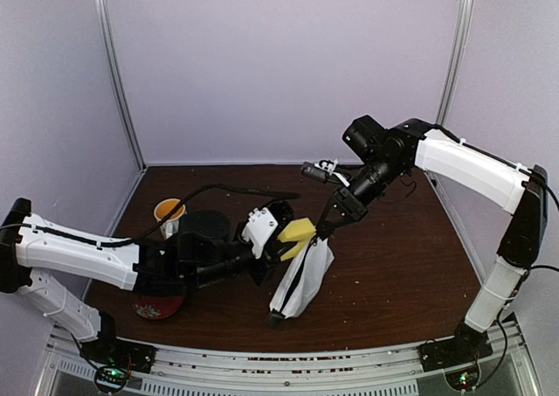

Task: Sort the hair-cutting tools
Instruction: Pick up the kit bag at the center of the board, then adjust the kit bag at the center of the board.

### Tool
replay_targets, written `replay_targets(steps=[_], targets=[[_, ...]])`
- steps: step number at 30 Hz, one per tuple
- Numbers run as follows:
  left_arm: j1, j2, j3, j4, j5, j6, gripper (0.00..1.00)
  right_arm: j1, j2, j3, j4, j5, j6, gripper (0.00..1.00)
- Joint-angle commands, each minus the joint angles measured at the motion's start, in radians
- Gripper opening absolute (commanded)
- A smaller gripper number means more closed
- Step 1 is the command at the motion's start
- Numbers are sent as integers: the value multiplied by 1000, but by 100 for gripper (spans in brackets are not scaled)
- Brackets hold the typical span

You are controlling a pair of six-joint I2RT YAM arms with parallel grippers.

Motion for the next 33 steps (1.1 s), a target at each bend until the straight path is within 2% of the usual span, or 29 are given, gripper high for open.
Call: replay_targets(steps=[1,16,23,26,29,33], targets=[[-6,38,15,125,54,10,0,5,-38,-10,20,-50,6,0],[-26,107,-10,202,122,-74,0,7,-41,-36,31,-57,11,0],[-26,142,-30,178,22,-82,0,11,-45,-40,23,-66,0,0],[-26,136,-36,145,-91,-121,0,14,-46,-40,17,-63,-7,0],[-26,108,-94,207,-175,-143,0,19,-49,-45,15,-66,-10,0],[-26,110,-106,215,-184,-130,0,25,-47,-46,10,-66,-18,0]])
